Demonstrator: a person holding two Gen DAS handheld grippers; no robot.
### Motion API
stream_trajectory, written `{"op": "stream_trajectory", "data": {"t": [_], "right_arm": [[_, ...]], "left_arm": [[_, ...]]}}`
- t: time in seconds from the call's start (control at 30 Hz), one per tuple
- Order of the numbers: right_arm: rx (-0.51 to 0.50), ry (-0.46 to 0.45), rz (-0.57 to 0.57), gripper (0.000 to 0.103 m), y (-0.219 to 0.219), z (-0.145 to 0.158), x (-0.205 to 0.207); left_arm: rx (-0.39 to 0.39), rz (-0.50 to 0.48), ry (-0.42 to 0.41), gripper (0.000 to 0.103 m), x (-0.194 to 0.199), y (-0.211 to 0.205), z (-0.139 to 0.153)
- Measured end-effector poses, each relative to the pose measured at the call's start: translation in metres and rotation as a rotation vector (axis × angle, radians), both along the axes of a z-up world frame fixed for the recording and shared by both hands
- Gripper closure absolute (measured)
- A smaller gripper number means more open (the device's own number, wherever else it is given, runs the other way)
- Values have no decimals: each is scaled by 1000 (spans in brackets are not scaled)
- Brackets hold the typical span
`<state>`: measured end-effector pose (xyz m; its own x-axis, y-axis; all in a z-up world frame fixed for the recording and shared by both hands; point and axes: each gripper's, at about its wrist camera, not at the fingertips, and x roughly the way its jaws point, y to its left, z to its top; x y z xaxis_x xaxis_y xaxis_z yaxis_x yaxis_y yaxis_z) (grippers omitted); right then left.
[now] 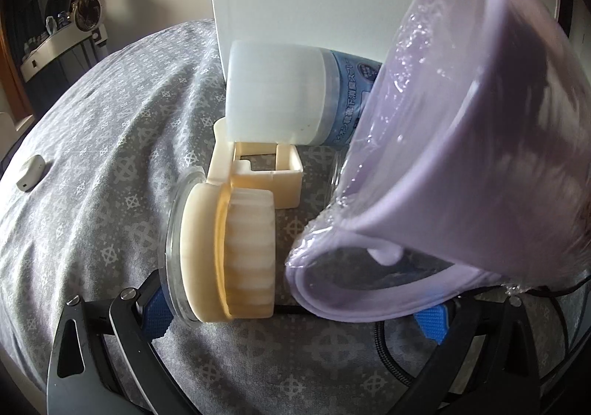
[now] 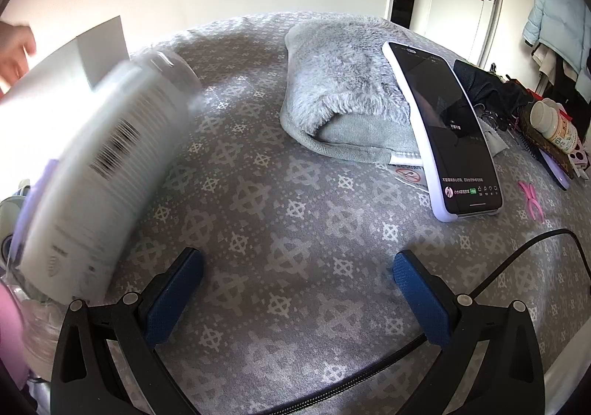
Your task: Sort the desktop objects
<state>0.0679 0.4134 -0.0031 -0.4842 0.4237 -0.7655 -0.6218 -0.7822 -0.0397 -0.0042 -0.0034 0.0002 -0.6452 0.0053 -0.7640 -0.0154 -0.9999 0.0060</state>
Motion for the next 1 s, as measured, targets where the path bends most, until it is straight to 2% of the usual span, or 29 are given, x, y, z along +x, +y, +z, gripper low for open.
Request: {"op": "stream_trajectory", "data": {"t": [1.0], "right_arm": [[-1,0,-1,0,-1,1,-2]], "left_arm": [[1,-1,-2,0,2,3,2]]}}
